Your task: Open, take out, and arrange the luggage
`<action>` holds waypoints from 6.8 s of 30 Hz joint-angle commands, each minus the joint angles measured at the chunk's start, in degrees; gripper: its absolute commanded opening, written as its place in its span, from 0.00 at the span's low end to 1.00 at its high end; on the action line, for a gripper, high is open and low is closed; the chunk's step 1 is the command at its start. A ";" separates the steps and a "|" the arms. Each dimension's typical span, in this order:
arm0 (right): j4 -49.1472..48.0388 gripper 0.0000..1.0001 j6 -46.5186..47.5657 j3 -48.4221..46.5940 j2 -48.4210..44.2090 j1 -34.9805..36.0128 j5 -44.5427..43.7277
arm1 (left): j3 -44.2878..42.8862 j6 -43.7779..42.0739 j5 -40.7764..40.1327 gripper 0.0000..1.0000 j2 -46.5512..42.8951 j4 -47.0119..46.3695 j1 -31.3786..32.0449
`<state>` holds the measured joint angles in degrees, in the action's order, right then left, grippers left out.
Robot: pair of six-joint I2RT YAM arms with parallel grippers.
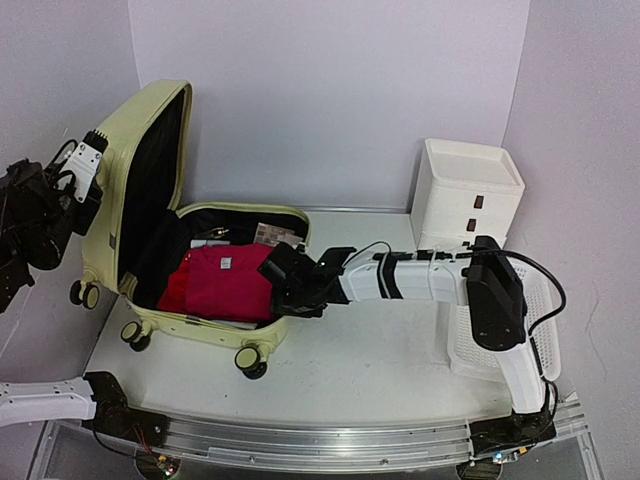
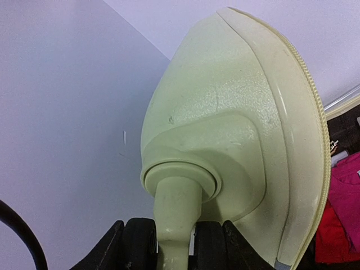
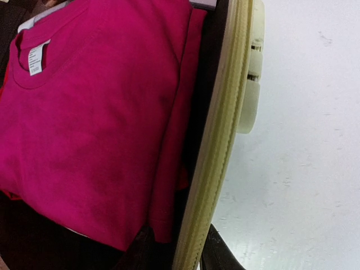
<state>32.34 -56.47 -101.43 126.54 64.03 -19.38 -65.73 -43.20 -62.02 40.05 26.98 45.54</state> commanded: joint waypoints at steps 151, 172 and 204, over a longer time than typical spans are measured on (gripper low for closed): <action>22.70 0.00 95.27 31.01 -26.36 -8.99 23.75 | 5.20 62.14 65.03 0.99 12.12 19.60 -2.82; 17.65 0.98 68.95 34.70 -41.32 -5.06 -0.28 | -0.83 70.22 64.79 0.90 30.44 17.11 -2.83; 31.79 0.98 38.81 30.20 -43.49 -20.00 3.70 | -25.59 75.71 56.22 0.49 76.49 19.86 -2.81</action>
<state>64.10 -16.38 -68.62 82.08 44.12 -17.52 -89.27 32.88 -4.75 115.61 46.98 42.68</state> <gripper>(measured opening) 0.983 0.480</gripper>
